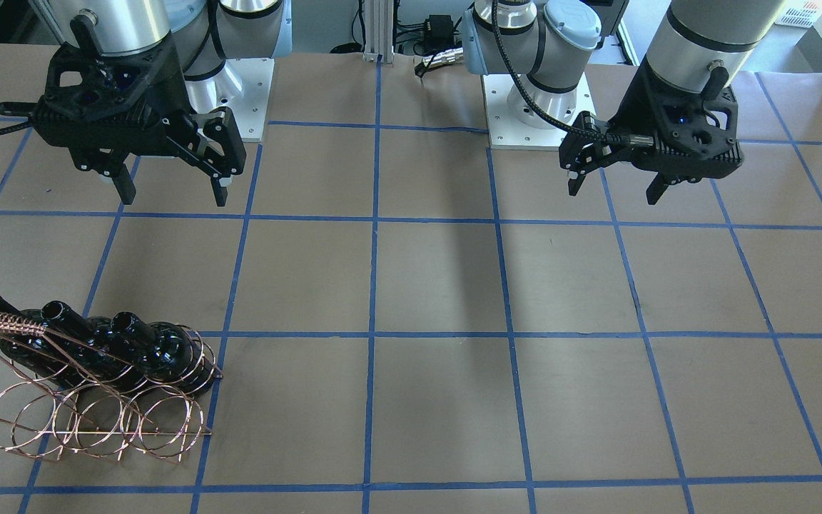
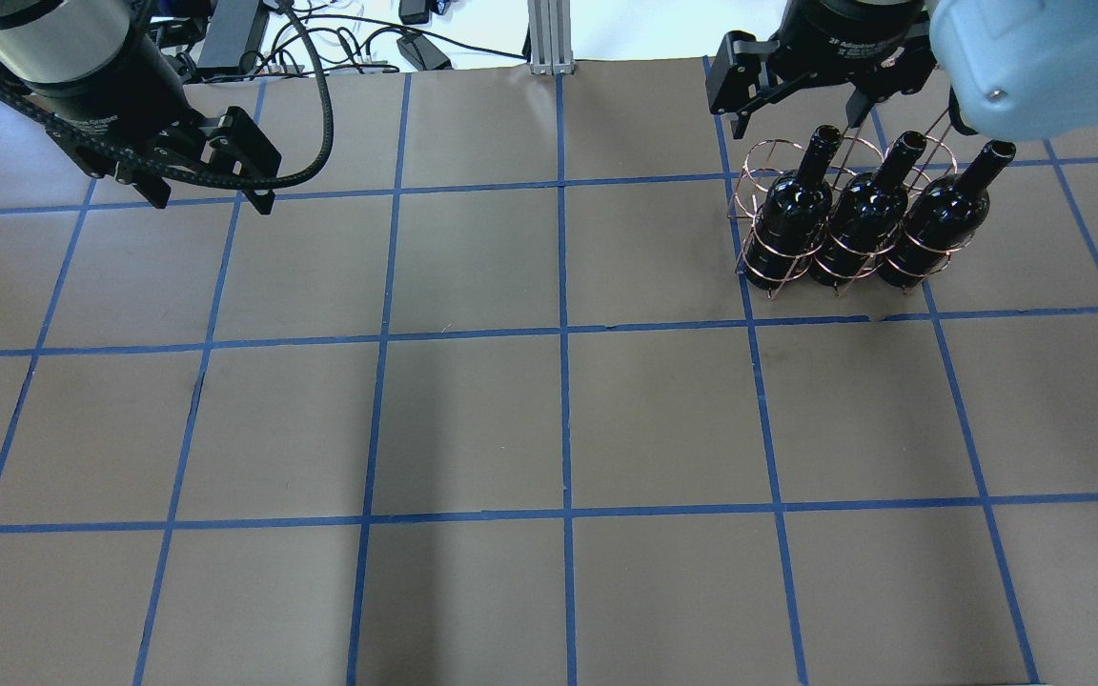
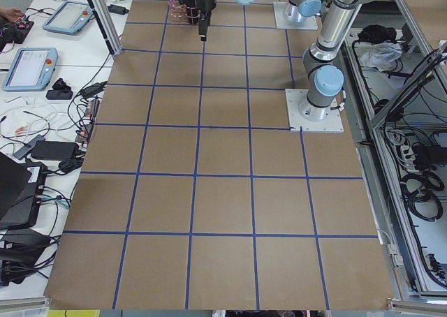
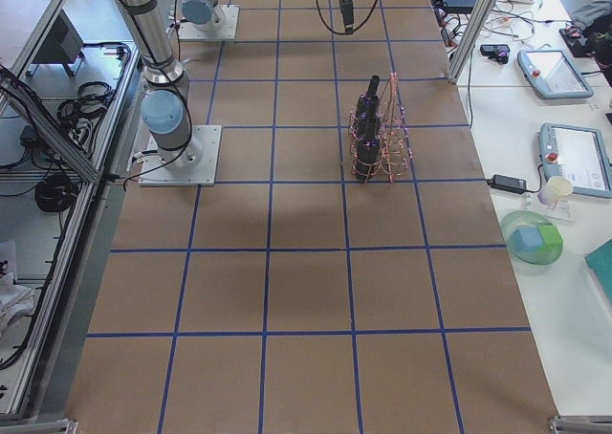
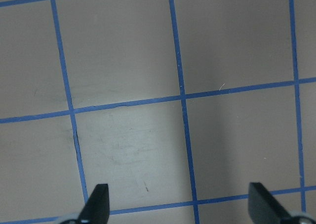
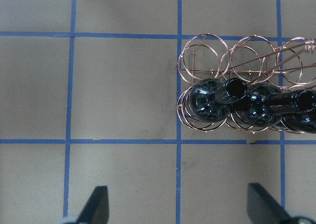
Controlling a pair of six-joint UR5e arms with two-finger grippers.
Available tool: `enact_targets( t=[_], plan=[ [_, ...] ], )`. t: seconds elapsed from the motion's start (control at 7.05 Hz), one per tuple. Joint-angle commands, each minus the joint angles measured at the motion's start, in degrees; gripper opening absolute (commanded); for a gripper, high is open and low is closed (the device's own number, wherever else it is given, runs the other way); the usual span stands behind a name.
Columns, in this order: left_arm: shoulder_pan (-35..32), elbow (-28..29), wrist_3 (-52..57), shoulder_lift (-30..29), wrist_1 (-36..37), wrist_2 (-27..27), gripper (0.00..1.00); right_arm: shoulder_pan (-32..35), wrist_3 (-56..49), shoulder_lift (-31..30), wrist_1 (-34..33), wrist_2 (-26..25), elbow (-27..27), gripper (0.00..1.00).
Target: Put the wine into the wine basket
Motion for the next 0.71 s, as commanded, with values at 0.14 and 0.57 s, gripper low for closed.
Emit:
enact_targets(
  t=[0.14,0.57],
  plan=[
    [-0.1,0.0,0.0,0.0,-0.1,0.1,1.00,-1.5,1.3,-0.3,8.1,3.1,-0.7,1.00],
    [0.0,0.0,0.0,0.0,-0.1,0.1,1.00,-1.4,1.8,-0.4,10.1,2.9,-0.8,1.00]
  ],
)
